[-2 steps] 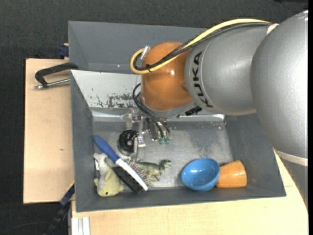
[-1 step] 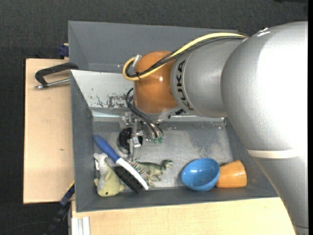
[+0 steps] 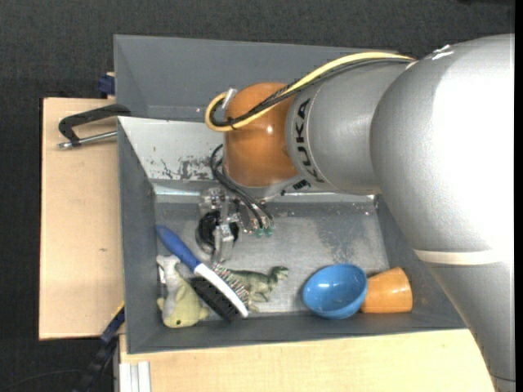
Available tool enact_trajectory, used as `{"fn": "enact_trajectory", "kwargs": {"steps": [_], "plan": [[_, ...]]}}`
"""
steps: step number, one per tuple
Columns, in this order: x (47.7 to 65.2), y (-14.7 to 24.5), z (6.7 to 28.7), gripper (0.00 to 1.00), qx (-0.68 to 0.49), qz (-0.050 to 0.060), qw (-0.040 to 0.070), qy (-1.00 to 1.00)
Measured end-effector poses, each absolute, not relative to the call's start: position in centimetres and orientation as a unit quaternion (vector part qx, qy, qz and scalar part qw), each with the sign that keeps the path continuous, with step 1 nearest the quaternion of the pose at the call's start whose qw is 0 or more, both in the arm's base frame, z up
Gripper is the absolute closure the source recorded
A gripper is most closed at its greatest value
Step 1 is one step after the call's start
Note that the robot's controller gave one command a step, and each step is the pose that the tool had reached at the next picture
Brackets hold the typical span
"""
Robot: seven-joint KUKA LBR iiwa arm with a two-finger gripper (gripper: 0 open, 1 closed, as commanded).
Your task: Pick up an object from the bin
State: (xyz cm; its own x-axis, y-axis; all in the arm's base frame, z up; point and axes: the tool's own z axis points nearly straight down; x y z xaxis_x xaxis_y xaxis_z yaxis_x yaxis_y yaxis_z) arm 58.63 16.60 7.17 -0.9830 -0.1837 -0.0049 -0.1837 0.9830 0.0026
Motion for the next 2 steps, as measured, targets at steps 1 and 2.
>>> {"fn": "enact_trajectory", "kwargs": {"steps": [1, 2], "plan": [[57.5, 17.6, 21.6, 1.00, -0.092, 0.002, 0.007, 0.996], [55.6, 19.8, 21.4, 1.00, -0.090, 0.002, 0.001, 0.996]]}}
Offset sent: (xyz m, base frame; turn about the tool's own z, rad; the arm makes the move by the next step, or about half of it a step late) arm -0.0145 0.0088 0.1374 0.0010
